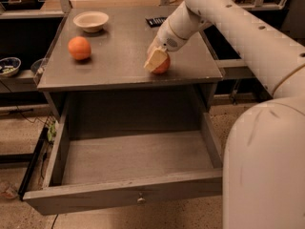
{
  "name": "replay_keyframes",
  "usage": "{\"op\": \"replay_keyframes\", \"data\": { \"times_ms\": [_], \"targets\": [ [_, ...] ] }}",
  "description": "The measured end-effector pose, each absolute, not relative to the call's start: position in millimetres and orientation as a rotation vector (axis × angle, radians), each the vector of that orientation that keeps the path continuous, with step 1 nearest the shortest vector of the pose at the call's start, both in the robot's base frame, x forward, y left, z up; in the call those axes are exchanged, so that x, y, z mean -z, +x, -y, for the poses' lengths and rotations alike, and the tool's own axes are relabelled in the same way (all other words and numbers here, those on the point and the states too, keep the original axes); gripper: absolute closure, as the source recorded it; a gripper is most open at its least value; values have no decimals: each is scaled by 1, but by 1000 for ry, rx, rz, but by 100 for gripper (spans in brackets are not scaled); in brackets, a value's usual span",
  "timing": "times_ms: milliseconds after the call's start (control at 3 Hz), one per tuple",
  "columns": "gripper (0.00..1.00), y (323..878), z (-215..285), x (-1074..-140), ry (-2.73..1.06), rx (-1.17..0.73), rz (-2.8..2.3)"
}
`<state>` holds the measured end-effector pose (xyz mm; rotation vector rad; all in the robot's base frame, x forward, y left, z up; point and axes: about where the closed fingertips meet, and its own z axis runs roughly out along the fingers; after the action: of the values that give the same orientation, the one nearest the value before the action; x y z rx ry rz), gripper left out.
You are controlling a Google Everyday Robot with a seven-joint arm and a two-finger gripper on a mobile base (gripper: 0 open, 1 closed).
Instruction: Pick apple from top drawer and place on counter
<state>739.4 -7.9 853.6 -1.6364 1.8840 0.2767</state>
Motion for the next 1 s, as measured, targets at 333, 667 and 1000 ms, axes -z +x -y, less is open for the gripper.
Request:
{"op": "replay_keyframes", "data": {
  "times_ms": [333,667,1000],
  "targets": [
    [98,739,8,-857,-1637,-277,-1884],
    [75,739,8,-857,-1637,-277,-1884],
    [44,739,8,-857,-1637,-277,-1884]
  ]
}}
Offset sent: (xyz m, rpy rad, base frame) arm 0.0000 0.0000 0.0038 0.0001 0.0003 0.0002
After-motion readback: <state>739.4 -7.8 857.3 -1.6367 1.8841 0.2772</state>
